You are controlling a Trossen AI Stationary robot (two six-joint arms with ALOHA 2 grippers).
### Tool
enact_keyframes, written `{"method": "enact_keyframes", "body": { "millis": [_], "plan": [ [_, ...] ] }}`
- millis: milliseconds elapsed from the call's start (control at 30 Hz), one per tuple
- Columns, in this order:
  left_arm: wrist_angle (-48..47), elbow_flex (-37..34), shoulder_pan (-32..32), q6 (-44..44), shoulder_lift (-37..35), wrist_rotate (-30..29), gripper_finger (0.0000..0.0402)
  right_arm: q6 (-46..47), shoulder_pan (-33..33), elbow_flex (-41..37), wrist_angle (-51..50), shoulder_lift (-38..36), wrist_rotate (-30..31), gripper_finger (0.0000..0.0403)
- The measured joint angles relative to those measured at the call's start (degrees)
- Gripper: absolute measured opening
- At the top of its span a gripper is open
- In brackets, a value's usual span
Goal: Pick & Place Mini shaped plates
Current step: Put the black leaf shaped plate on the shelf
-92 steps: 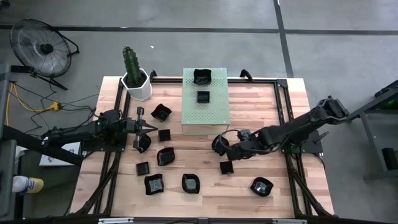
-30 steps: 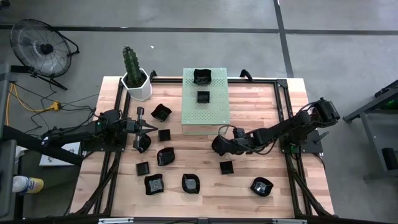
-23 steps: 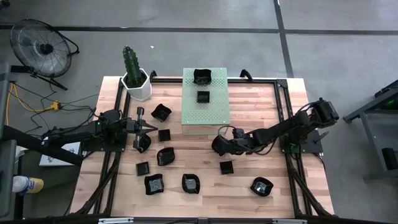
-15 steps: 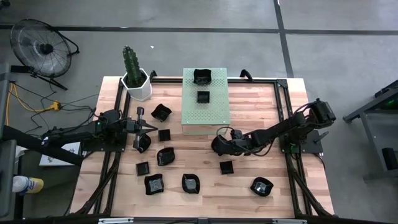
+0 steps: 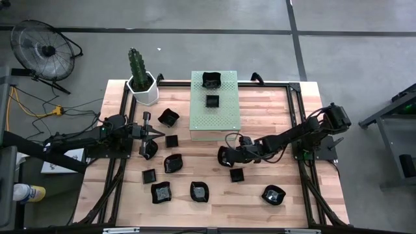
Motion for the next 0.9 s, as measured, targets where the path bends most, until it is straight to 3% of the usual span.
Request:
{"method": "enact_keyframes", "body": {
  "millis": [200, 567, 900],
  "plan": [
    [0.0, 0.0, 0.0, 0.0, 0.0, 0.0, 0.0003, -3.5, 0.0, 2.5, -0.1, 0.0, -1.6, 0.0002],
    [0.0, 0.0, 0.0, 0.0, 0.0, 0.0, 0.0003, -18.2, -1.1, 12.8, -1.1, 0.0, -11.9, 0.0001],
    [0.0, 0.0, 0.0, 0.0, 0.0, 0.0, 0.0003, -28.1, -4.3, 26.6, -17.6, 0.0, -14.2, 0.0001]
  ]
}}
